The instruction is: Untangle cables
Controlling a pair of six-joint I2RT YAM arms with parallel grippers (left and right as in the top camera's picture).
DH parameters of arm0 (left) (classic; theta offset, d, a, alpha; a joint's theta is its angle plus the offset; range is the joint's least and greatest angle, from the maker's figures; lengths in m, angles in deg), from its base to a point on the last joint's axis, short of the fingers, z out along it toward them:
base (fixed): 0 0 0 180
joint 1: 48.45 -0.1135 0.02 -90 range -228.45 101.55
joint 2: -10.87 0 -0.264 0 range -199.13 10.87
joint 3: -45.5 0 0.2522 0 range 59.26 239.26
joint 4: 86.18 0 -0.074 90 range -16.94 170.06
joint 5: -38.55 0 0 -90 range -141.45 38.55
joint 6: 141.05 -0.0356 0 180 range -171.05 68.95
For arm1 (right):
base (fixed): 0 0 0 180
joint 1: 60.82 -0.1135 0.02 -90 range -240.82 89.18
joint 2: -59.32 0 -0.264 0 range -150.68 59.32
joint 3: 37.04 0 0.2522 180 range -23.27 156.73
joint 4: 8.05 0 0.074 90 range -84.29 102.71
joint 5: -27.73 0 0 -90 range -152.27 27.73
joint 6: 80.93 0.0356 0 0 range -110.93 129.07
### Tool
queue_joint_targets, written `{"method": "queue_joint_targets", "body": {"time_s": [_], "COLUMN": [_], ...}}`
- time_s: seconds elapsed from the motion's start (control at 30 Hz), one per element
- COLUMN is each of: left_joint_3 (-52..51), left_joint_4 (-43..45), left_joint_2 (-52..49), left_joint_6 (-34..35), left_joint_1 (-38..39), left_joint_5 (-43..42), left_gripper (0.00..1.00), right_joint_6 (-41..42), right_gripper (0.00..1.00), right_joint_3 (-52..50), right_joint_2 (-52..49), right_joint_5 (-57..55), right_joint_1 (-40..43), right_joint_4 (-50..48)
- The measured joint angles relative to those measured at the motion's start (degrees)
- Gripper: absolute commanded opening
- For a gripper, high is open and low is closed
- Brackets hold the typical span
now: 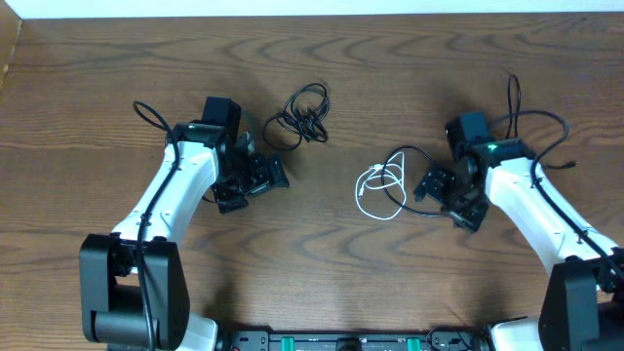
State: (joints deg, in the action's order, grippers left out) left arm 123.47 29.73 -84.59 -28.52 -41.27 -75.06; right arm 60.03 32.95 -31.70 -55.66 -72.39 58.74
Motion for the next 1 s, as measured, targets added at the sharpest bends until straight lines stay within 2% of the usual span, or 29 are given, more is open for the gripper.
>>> {"method": "queue_joint_targets", "body": {"time_s": [0.17, 0.37, 0.67, 1.0], "left_joint_3": [0.00, 0.00, 0.00, 0.00], "left_joint_4": [0.02, 0.00, 0.00, 0.00], "left_joint_2": [0.00, 0.00, 0.00, 0.00], "left_joint_6": [0.00, 0.00, 0.00, 0.00], "left_joint_1": [0.00, 0.00, 0.00, 0.00], "left_joint_5": [0.00, 0.00, 0.00, 0.00], "left_gripper": [0.98, 0.98, 0.98, 0.98], "right_joint_6": [7.93, 12.35, 14.25, 14.58], "right_gripper": [0.77, 0.67, 0.55, 0.50], "right_joint_3": [-3.91, -9.14, -10.27, -10.12], "right_joint_2": [0.00, 0.00, 0.00, -1.42], "right_joint_5": [-2.62, -3.74, -6.34, -7.63], "right_joint_1": [-0.07, -0.52, -0.52, -0.52], "right_joint_4": [-3.63, -11.58, -15.28, -16.37]}}
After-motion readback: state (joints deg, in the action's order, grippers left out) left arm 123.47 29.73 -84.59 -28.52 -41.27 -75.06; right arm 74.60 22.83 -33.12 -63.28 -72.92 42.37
